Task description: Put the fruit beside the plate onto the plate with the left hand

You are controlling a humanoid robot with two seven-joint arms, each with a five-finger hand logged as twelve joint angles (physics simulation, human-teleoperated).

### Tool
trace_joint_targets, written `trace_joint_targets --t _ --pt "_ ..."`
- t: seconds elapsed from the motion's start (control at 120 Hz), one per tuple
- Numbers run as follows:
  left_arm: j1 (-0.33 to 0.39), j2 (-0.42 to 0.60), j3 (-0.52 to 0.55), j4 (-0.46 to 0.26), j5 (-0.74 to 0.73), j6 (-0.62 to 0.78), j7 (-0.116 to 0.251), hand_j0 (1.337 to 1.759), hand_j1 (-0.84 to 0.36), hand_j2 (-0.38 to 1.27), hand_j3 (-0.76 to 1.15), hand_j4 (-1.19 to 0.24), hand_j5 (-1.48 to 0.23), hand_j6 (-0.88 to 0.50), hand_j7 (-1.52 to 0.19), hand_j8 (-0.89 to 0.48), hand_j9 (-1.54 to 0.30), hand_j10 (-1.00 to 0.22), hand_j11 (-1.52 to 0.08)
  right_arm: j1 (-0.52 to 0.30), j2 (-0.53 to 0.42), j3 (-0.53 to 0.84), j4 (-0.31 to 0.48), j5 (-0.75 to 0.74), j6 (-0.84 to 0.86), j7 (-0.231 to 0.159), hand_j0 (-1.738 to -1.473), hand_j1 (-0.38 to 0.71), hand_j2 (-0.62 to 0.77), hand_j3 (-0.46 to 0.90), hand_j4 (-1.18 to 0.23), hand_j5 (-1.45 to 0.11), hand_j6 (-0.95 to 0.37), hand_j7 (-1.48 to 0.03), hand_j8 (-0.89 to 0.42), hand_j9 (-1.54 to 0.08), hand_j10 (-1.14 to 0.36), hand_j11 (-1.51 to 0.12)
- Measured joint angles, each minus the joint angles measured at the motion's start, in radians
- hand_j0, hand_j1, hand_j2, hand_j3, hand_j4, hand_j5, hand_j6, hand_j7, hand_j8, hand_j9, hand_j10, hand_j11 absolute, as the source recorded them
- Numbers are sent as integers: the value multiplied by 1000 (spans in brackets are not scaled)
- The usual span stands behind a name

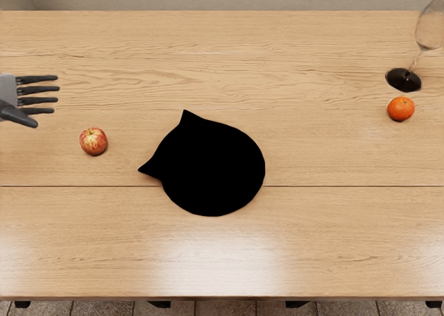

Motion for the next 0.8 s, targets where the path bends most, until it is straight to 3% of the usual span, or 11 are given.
trace_joint_targets --t 0.067,0.117,0.15,0.25,0.3,0.35,0.433,0.558,0.708,0.8 --pt "0 2 0 -5 17 0 6 1658 349 -1 0 4 0 2 0 2 0 2 0 1 0 2 0 0 1 0 -1658 -335 -2 0 -11 -15 -11 -15 -12 -15 -12 -15" --pt "-1 -2 0 -7 25 0 32 1658 349 -1 0 3 0 2 0 2 0 2 0 1 0 1 0 0 1 0 -1658 -335 -2 0 -11 -15 -11 -15 -11 -15 -11 -15" --pt "-13 -7 0 -9 29 0 71 1658 349 0 0 3 0 2 0 2 0 2 0 2 0 1 0 0 1 0 -1658 -335 -2 0 -11 -15 -11 -15 -11 -15 -11 -15" --pt "-147 -43 -1 -13 76 0 210 1658 349 0 0 2 0 2 0 2 0 2 0 1 0 2 -1 0 2 0 -1658 -335 -2 0 -11 -15 -11 -15 -11 -15 -11 -15" --pt "-195 -56 -2 -43 133 0 253 1658 349 -1 0 1 0 1 0 1 0 1 0 1 0 2 -1 0 2 0 -1658 -335 -2 0 -11 -15 -11 -15 -11 -15 -11 -15" --pt "-250 -36 -2 -124 219 0 279 1658 349 -1 0 1 0 1 0 1 0 0 0 0 0 2 -1 0 2 0 -1658 -335 -2 0 -11 -15 -11 -15 -11 -15 -11 -15" --pt "-300 -34 -3 -272 365 0 303 1658 349 -1 0 -1 0 -1 0 -1 0 -1 0 0 0 2 -1 0 2 0 -1658 -335 -2 0 -11 -15 -11 -15 -11 -15 -11 -15" --pt "-373 -70 -8 -401 544 40 317 1658 349 -1 0 -2 0 -2 0 -2 0 -2 0 0 0 2 0 0 2 0 -1658 -335 -2 0 -11 -15 -11 -15 -11 -15 -11 -15" --pt "-329 -229 2 -469 761 242 321 1658 349 0 0 -3 0 -3 0 -3 0 -2 0 0 0 1 0 0 2 0 -1658 -335 -2 0 -11 -15 -11 -15 -11 -15 -11 -15" --pt "-306 -243 52 -482 961 421 322 1658 349 0 0 -4 -1 -5 0 -4 0 -3 0 0 0 0 0 0 2 0 -1658 -335 -2 0 -11 -15 -11 -15 -11 -15 -11 -15"
